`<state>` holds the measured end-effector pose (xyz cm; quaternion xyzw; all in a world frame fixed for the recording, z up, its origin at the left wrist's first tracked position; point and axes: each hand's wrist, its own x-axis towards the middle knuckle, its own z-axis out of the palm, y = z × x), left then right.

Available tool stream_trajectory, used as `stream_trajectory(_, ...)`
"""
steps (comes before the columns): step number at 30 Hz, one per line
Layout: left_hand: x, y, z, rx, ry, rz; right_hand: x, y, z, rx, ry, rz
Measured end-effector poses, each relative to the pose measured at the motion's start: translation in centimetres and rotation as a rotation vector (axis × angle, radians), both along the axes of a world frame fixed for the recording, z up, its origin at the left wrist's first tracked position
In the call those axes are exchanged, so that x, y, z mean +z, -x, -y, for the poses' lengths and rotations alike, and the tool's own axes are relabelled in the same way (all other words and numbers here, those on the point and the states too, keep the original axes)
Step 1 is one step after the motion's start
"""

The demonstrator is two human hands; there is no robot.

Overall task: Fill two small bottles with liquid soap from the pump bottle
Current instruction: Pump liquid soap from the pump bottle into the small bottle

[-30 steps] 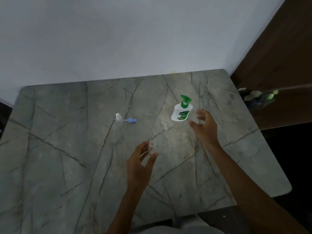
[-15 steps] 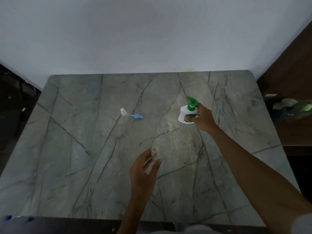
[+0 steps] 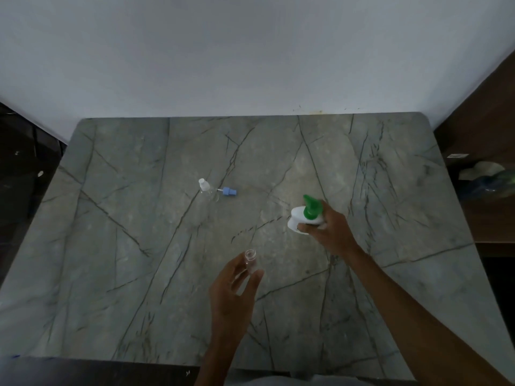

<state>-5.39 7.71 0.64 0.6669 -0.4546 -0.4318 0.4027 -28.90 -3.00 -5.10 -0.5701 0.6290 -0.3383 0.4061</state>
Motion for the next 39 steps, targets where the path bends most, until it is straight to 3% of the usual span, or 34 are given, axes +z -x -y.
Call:
stream_trajectory(6,0.1,0.0,0.1,-0.012,0.018,0.037,0.1,-1.4,-3.4,0.005,0.158,-0.028)
stream_trajectory(13,0.1,-0.3,-0.2,-0.053,0.002,0.057,-0.1,-1.0,-3.6,0.015,0.187,-0.09)
stream_trajectory(22,-0.6,-1.4,-1.3,-0.025,-0.034,0.101,-0.7,-1.9,-2.4,0.016,0.373,-0.282)
stream_trajectory(29,-0.6,-1.3,-1.4,0.005,-0.064,0.053,-0.4,-1.1,-1.7,0.09,0.384,-0.197)
stream_trajectory(39,-0.4,0.1,-1.0,-0.055,-0.025,0.023,2.3,-3.0,-2.3,-0.072,0.366,0.052)
